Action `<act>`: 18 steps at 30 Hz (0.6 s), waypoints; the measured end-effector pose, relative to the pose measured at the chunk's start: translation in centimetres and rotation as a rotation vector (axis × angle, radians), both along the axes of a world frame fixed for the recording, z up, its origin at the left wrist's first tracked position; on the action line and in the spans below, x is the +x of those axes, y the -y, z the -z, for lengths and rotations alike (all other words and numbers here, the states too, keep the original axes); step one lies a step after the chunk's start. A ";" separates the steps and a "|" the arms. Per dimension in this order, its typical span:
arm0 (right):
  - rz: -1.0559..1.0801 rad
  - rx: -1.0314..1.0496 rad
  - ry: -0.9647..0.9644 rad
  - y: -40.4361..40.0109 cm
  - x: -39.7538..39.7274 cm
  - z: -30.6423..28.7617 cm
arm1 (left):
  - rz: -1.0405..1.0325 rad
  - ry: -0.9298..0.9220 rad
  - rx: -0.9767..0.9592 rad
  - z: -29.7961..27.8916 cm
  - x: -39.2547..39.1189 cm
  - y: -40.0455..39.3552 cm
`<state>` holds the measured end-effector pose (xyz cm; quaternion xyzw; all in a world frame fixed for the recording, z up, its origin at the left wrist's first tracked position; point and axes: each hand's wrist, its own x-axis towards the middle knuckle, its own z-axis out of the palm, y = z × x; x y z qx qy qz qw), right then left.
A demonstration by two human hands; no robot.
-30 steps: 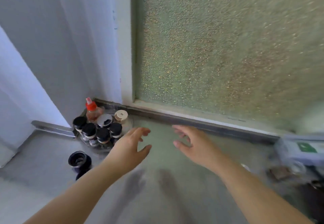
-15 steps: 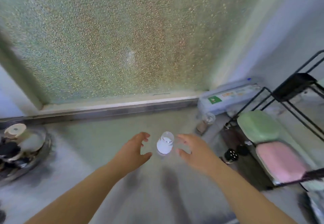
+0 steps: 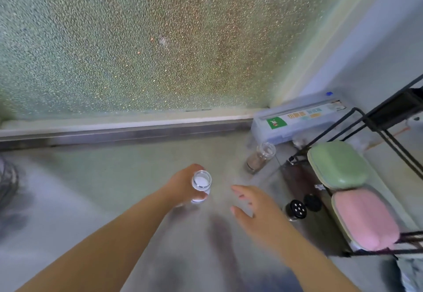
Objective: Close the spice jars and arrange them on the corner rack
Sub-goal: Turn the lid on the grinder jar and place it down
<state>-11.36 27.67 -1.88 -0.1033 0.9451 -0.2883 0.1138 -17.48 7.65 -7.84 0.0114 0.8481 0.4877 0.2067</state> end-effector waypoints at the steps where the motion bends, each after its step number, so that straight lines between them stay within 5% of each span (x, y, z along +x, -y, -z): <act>1: 0.003 -0.006 0.000 -0.1 -0.1 0.1 | -0.001 -0.015 0.011 0.2 0.1 -0.2; 10: -0.055 -0.060 0.004 2.2 -1.8 -0.8 | -0.183 -0.060 0.285 -3.1 4.1 2.8; 18: -0.336 -0.147 -0.025 13.7 -2.4 -3.2 | -0.430 -0.090 0.349 -9.1 11.0 15.3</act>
